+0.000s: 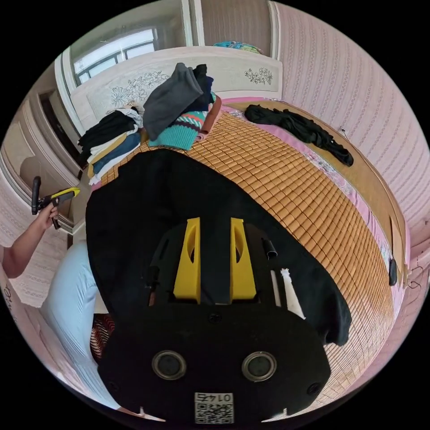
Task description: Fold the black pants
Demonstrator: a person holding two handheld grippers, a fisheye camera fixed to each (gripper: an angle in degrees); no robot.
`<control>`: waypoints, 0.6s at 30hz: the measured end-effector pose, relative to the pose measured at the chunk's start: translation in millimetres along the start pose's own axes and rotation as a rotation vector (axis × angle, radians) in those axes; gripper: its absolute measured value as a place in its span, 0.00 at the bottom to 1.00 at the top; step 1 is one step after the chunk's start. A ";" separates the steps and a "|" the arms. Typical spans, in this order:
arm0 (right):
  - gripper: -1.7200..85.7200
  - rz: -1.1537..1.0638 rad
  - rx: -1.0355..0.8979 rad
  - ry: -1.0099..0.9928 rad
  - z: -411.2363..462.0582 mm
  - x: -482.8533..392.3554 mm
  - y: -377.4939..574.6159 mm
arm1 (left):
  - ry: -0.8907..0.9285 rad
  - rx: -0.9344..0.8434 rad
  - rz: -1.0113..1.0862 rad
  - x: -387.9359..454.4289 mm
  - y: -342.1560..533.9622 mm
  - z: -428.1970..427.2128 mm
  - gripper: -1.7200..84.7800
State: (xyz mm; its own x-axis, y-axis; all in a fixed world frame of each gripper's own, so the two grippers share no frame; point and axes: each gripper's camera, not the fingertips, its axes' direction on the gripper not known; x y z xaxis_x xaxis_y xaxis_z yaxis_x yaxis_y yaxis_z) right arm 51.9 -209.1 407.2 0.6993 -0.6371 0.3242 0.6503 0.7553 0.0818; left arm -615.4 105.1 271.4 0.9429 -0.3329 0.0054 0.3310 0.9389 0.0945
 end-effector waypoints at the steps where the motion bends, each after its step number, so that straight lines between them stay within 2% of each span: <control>1: 0.14 0.071 -0.007 0.062 -13.3 24.5 35.5 | 0.031 0.001 0.056 20.7 -6.7 1.8 0.09; 4: 0.14 0.309 -0.023 0.174 -43.7 87.0 122.8 | 0.125 -0.011 0.221 90.6 -27.5 16.0 0.09; 8: 0.14 0.593 -0.043 0.225 -58.9 154.6 217.9 | 0.245 -0.027 0.413 196.1 -52.1 47.7 0.10; 12: 0.14 0.729 -0.038 0.217 -51.4 196.4 260.6 | 0.356 -0.083 0.620 335.9 -70.0 93.0 0.11; 18: 0.15 0.822 0.094 0.154 -35.7 258.1 266.6 | 0.315 -0.206 0.803 471.4 -77.1 168.5 0.11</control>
State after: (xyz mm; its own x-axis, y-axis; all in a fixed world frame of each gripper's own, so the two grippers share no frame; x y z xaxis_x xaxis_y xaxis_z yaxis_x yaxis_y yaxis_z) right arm 416.4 -177.6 479.0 0.9766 0.1124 0.1832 -0.1061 0.9934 -0.0436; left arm -202.6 -139.0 434.3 0.8495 0.4446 -0.2840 -0.4640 0.8858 -0.0015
